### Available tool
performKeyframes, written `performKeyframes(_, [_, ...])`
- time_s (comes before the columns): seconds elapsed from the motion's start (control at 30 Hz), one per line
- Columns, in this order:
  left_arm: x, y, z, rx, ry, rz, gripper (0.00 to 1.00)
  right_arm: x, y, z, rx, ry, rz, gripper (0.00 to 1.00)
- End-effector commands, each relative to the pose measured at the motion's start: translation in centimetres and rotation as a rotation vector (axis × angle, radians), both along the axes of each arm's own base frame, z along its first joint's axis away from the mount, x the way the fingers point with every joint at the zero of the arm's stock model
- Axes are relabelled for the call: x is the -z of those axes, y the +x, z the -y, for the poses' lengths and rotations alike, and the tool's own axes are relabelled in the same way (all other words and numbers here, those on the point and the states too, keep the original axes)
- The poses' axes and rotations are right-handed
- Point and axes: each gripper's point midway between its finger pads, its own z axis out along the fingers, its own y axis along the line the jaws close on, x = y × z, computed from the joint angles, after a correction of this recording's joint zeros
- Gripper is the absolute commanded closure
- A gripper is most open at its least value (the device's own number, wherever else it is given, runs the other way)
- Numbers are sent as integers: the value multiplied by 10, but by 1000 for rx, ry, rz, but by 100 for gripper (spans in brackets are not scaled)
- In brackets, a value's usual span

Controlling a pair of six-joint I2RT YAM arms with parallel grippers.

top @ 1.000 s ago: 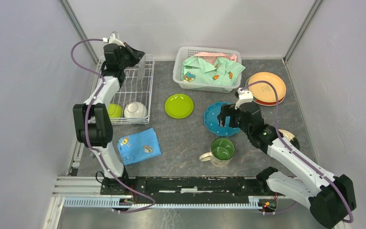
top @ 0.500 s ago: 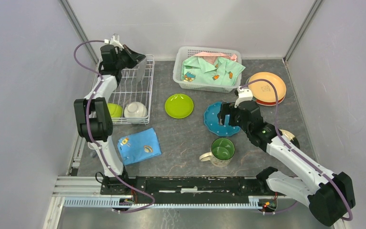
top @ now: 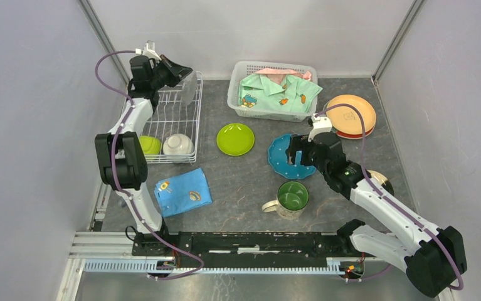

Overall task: Load the mixed dishes into the dish rack
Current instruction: Insert the plate into the dish rack.

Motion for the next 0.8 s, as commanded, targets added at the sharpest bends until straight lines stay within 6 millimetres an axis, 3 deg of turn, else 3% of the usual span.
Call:
performKeyframes(0.0, [-21, -9, -1, -32, -31, 46, 98, -25, 8, -4, -1, 36, 69, 2])
performKeyframes(0.6, [55, 2, -9, -87, -8, -38, 97, -28, -1, -1, -8, 67, 96, 2])
performKeyframes(0.77, [66, 4, -11, -94, 4, -53, 90, -28, -3, 0, -8, 65, 94, 2])
